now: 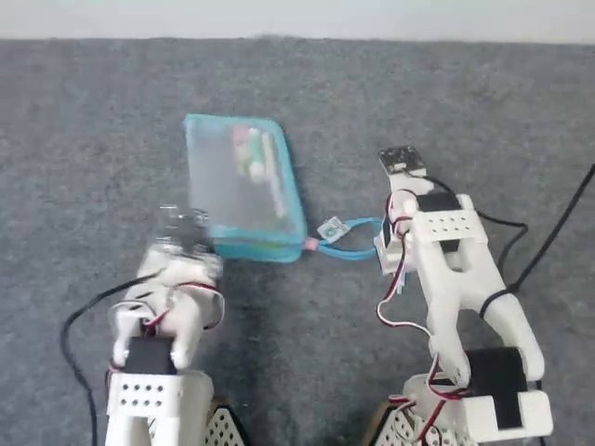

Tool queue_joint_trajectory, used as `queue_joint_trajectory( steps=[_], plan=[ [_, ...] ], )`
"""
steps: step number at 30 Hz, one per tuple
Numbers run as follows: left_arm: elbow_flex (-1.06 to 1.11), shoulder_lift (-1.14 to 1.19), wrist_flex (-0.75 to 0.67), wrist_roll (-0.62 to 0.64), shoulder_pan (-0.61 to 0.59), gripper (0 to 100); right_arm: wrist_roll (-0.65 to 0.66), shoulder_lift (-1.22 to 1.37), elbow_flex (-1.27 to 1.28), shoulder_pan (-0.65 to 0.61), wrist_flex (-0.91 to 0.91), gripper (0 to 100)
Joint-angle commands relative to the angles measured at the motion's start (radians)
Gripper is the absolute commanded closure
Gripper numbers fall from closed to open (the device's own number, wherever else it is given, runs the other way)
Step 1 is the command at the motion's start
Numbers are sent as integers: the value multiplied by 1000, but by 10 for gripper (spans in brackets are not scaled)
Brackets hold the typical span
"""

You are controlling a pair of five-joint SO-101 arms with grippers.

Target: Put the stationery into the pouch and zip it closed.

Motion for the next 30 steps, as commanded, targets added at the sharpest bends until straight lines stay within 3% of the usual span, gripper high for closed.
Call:
queue_joint_trajectory(
  steps=[1, 5, 28, 30],
  plan=[
    [-64, -18, -20, 91, -57, 989, 11, -41, 52, 18, -79, 789],
    [-42, -18, -6, 28, -38, 989, 11, -41, 130, 16, -183, 789],
    [-33, -18, -8, 57, -25, 989, -75, -25, 199, 15, -285, 792],
    [-33, -18, -8, 57, -25, 989, -75, 4, 199, 12, -312, 836]
  ],
)
